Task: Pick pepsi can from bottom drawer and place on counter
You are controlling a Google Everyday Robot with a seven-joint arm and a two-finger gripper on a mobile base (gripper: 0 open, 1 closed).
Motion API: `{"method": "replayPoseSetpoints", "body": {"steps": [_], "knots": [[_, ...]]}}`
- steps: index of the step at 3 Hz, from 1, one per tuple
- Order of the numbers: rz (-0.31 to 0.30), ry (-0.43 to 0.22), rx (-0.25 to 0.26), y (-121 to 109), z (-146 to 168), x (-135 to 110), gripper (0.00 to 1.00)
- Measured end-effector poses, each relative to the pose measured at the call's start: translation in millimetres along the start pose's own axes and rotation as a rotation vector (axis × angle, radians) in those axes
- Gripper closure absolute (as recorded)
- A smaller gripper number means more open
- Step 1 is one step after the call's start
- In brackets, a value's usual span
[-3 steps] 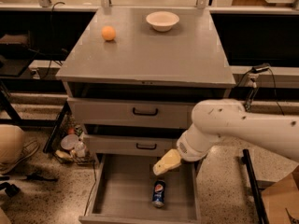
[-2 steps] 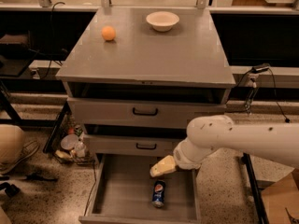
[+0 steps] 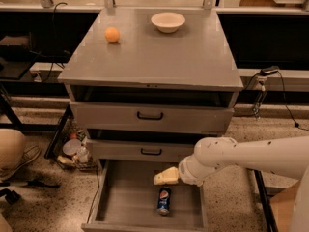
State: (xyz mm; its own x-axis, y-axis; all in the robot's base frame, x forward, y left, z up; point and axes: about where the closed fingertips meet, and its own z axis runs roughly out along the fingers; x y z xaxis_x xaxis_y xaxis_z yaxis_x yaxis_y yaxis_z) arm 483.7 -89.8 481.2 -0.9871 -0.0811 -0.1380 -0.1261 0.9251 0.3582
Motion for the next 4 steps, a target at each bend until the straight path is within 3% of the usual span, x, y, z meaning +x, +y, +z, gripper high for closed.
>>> {"method": "replayPoseSetpoints", "body": {"steps": [1, 2, 3, 4], "knots": [[0.076, -0.010, -0.113, -8.5, 44.4, -4.4, 0.00], [0.171, -0.061, -0.235, -26.6, 87.1, -21.2, 0.00], [0.258, -0.053, -0.282, -37.8, 153.1, -19.6, 0.00], [0.312, -0.013, -0.255, -39.4, 216.9, -11.4, 0.00]]}}
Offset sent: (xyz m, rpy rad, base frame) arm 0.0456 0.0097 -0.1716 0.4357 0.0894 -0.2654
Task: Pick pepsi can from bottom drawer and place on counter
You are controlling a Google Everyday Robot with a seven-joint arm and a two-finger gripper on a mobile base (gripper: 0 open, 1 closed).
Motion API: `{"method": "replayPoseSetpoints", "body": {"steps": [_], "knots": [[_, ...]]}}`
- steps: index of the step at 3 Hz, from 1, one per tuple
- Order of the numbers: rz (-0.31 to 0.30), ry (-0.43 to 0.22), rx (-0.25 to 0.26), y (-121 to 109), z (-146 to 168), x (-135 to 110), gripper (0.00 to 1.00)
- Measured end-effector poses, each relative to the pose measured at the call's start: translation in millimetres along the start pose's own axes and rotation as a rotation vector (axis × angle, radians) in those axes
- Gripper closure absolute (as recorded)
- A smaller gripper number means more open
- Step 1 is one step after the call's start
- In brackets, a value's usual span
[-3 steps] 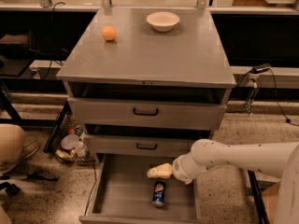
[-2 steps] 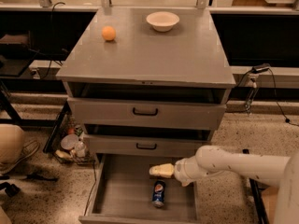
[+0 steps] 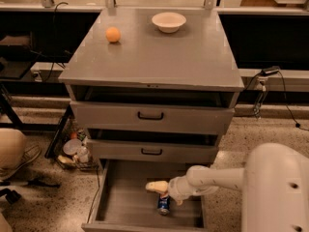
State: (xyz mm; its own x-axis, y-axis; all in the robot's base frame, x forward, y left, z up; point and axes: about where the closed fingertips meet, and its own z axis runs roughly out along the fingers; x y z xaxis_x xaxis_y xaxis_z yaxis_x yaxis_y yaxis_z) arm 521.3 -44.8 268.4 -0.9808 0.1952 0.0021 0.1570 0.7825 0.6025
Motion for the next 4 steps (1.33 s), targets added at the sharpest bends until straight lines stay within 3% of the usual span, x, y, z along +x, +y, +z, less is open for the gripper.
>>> {"method": "replayPoseSetpoints", "body": {"steps": [1, 2, 4], "knots": [[0.042, 0.014, 0.034, -8.8, 51.5, 2.5, 0.00], [0.042, 0.014, 0.034, -9.0, 51.6, 2.4, 0.00], [0.062, -0.034, 0.039, -46.9, 81.4, -26.1, 0.00]]}}
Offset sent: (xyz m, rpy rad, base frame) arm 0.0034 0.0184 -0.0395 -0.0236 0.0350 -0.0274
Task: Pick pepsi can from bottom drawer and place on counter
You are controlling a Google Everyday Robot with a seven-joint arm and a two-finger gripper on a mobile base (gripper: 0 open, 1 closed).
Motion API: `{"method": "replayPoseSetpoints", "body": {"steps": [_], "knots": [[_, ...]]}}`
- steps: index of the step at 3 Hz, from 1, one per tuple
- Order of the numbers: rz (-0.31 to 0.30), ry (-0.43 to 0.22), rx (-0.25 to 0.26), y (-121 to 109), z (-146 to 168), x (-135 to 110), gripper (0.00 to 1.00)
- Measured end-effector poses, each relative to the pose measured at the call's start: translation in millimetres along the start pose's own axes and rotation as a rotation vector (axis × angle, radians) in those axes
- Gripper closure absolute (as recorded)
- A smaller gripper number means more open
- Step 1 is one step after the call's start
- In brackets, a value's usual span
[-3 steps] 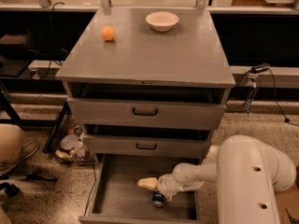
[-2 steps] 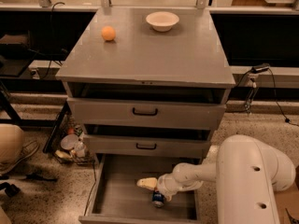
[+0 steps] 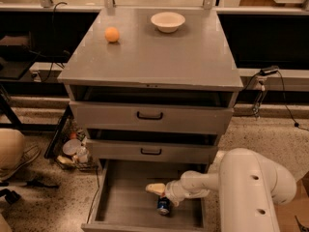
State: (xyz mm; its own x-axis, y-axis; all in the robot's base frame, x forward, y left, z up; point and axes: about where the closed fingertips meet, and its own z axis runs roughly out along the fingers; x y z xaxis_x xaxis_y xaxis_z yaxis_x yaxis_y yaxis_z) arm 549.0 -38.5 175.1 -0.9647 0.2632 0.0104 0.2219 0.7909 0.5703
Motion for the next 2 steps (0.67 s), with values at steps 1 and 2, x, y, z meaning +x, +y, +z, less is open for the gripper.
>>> {"method": "replayPoseSetpoints", "body": {"steps": [1, 2], "knots": [[0.007, 0.001, 0.000, -8.6, 19.2, -9.3, 0.00], [0.007, 0.036, -0.011, -7.8, 40.4, -6.9, 0.19]]}}
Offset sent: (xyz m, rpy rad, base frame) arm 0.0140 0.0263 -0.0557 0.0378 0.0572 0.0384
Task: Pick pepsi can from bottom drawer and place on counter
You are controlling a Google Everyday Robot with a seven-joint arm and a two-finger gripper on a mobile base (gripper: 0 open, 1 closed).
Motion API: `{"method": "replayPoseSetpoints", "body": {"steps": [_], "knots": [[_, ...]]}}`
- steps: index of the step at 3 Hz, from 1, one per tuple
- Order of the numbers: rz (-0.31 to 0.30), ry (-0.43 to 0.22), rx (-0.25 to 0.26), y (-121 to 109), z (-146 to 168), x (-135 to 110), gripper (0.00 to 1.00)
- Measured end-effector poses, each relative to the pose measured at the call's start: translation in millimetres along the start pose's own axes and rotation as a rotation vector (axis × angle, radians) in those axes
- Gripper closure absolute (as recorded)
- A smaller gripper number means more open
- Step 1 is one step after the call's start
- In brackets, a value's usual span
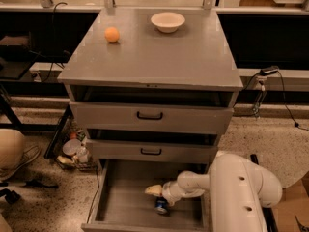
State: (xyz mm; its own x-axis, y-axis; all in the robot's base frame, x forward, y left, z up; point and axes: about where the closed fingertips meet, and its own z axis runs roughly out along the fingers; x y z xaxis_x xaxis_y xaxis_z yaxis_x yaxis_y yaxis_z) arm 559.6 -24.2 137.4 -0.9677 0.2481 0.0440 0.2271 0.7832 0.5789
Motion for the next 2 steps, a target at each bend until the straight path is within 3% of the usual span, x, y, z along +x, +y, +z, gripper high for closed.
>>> {"method": "replayPoseSetpoints", "body": {"steps": [2], "knots": [[0.006, 0.052, -0.039, 2.0, 8.2, 7.0, 0.66]]}}
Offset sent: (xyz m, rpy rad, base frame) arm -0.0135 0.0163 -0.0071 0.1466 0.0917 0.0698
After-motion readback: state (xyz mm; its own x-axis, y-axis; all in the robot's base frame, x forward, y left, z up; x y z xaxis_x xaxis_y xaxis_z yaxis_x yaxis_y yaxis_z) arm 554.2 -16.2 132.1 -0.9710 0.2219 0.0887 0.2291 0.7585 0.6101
